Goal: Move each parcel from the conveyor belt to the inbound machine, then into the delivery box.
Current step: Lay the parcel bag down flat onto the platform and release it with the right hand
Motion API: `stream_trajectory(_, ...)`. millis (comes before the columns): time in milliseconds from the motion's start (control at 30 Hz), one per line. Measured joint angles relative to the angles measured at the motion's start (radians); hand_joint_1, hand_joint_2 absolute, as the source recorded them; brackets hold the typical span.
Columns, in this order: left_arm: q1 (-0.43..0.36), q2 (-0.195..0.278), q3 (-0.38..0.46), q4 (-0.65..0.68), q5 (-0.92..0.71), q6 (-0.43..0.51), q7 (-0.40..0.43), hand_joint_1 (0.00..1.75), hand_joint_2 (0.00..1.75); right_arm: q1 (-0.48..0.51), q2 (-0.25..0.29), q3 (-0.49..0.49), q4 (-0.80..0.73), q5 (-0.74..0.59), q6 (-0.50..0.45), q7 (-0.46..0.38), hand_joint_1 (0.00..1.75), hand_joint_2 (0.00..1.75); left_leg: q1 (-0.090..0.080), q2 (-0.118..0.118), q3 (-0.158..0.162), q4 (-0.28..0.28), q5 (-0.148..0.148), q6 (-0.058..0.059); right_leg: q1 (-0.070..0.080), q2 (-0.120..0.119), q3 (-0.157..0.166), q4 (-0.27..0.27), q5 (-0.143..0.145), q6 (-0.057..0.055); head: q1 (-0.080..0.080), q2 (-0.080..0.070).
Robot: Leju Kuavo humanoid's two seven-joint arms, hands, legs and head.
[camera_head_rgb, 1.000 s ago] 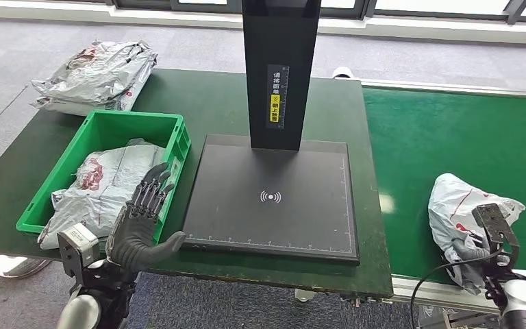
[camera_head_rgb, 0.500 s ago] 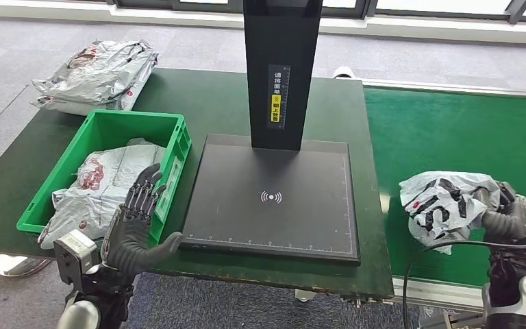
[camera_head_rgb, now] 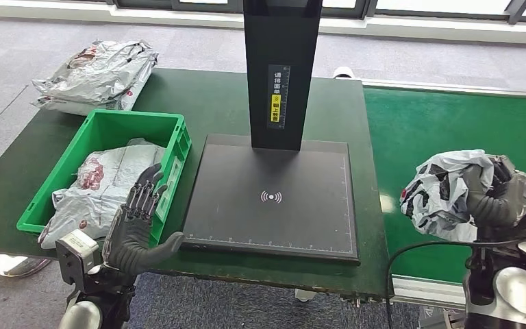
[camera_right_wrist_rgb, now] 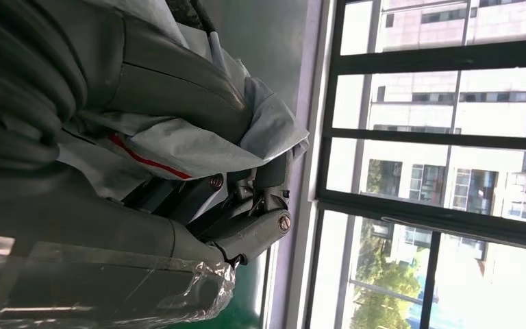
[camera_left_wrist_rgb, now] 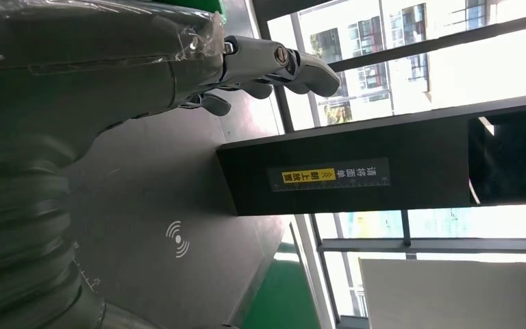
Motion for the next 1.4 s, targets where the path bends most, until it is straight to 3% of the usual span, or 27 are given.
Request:
stream_trajectory(167, -0.005, 0.000, -0.006, 0.004, 0.000, -0.006, 0.003, 0.00, 1.75, -0.023, 0.015, 0.043, -0.011, 0.002, 0.001, 0.004, 1.75, 1.75, 0.000, 0.001, 0.000, 0.000, 0.000, 0.000, 0.000, 0.001, 0.000, 0.000, 0.000, 0.000, 0.000, 0.000)
stream_trajectory(333, -0.035, 0.002, -0.034, 0.025, 0.001, -0.012, 0.008, 0.00, 1.75, -0.096, 0.029, 0.176, 0.004, 0.005, 0.002, 0.033, 1.75, 1.75, 0.000, 0.001, 0.000, 0.000, 0.001, -0.001, 0.000, 0.002, -0.001, 0.001, 0.000, -0.001, 0.000, 0.000)
stream_trajectory(467, -0.051, 0.005, -0.052, 0.042, 0.004, -0.017, 0.008, 0.00, 1.75, -0.152, 0.041, 0.270, 0.054, -0.013, 0.007, 0.056, 1.75, 1.75, 0.001, 0.001, 0.000, 0.000, 0.001, -0.001, 0.001, 0.001, -0.001, 0.001, 0.001, -0.001, 0.000, 0.000)
stream_trajectory(767, -0.068, 0.016, -0.071, 0.061, 0.011, -0.024, 0.006, 0.00, 1.75, -0.257, 0.069, 0.379, 0.208, -0.063, 0.047, 0.097, 1.75, 1.75, 0.001, 0.001, -0.001, 0.000, 0.001, -0.001, 0.000, 0.001, -0.002, 0.001, 0.001, -0.001, 0.000, 0.000)
stream_trajectory(800, -0.074, 0.017, -0.073, 0.064, 0.013, -0.024, 0.006, 0.00, 1.75, -0.278, 0.077, 0.391, 0.241, -0.075, 0.054, 0.105, 1.44, 1.75, 0.001, 0.001, -0.001, 0.000, 0.002, -0.001, 0.001, 0.001, -0.002, 0.001, 0.001, -0.001, 0.000, 0.000)
stream_trajectory(900, -0.094, 0.021, -0.080, 0.074, 0.018, -0.025, 0.008, 0.00, 1.75, -0.341, 0.102, 0.426, 0.340, -0.103, 0.075, 0.124, 0.13, 1.75, 0.001, 0.000, -0.001, 0.000, 0.003, -0.002, 0.001, 0.000, -0.002, 0.002, 0.001, -0.002, 0.000, 0.000)
stream_trajectory(933, -0.101, 0.021, -0.082, 0.078, 0.021, -0.025, 0.010, 0.00, 1.75, -0.360, 0.111, 0.437, 0.372, -0.107, 0.080, 0.127, 0.00, 1.75, 0.001, 0.000, -0.001, 0.000, 0.003, -0.002, 0.001, 0.001, -0.002, 0.002, 0.001, -0.002, 0.000, 0.000)
stream_trajectory(1133, -0.128, 0.028, -0.093, 0.094, 0.032, -0.023, 0.023, 0.00, 1.75, -0.449, 0.146, 0.500, 0.542, -0.106, 0.065, 0.126, 0.00, 1.75, 0.001, 0.000, -0.001, 0.000, 0.004, -0.002, 0.001, 0.001, -0.003, 0.002, 0.002, -0.002, 0.000, 0.000)
stream_trajectory(1400, -0.132, 0.033, -0.094, 0.094, 0.033, -0.023, 0.031, 0.00, 1.75, -0.495, 0.150, 0.506, 0.718, -0.136, 0.058, 0.093, 0.00, 1.75, 0.001, 0.000, -0.001, 0.000, 0.003, -0.002, 0.001, 0.001, -0.003, 0.002, 0.002, -0.002, 0.000, 0.000)
